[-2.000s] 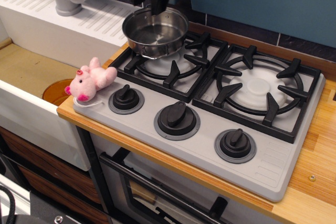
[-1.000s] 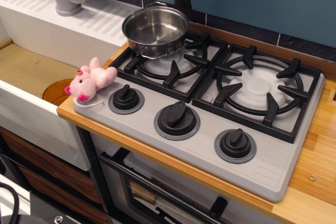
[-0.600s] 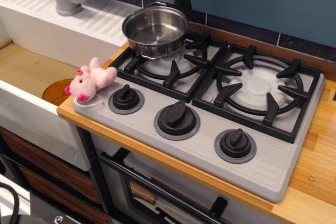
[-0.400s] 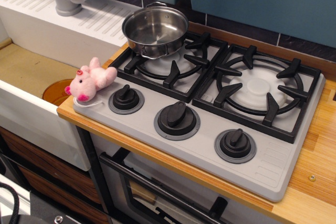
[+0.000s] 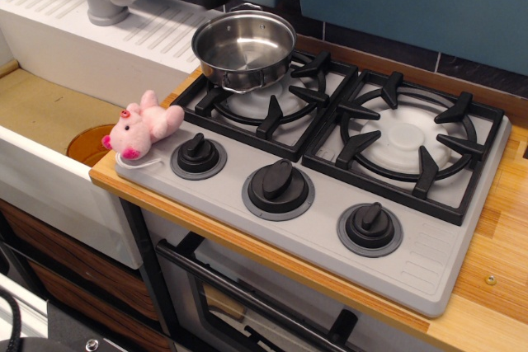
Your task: Put pan on stove and put stuffedpig in pan
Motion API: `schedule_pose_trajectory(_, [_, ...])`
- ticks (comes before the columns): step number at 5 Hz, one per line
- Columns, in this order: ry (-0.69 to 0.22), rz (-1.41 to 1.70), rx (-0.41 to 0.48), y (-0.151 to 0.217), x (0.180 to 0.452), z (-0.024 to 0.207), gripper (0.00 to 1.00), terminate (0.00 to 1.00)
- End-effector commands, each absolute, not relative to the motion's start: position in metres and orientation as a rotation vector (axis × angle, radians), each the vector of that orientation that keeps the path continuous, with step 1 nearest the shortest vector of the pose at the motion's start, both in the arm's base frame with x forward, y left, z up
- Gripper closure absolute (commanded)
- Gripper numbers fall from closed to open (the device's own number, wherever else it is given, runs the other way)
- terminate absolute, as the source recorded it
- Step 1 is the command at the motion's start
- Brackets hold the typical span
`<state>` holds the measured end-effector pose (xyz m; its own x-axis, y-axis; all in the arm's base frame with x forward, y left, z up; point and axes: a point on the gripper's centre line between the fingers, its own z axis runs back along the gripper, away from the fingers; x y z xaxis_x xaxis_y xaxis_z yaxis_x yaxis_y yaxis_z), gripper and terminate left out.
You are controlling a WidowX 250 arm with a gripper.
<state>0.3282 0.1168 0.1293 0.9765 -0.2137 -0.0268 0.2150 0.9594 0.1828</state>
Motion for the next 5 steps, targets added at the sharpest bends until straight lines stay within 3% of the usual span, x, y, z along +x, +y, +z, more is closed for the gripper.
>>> schedule_pose_trajectory(1, [-0.162, -0.198, 0.248, 0.134, 0.296, 0.131, 0.0, 0.0])
schedule_pose_trajectory(4, [-0.27, -0.219, 0.266, 0.139, 0.275, 0.075, 0.0, 0.0])
schedule_pose_trajectory(5, [-0.266, -0.209, 0.273, 0.137, 0.27, 0.068, 0.0, 0.0])
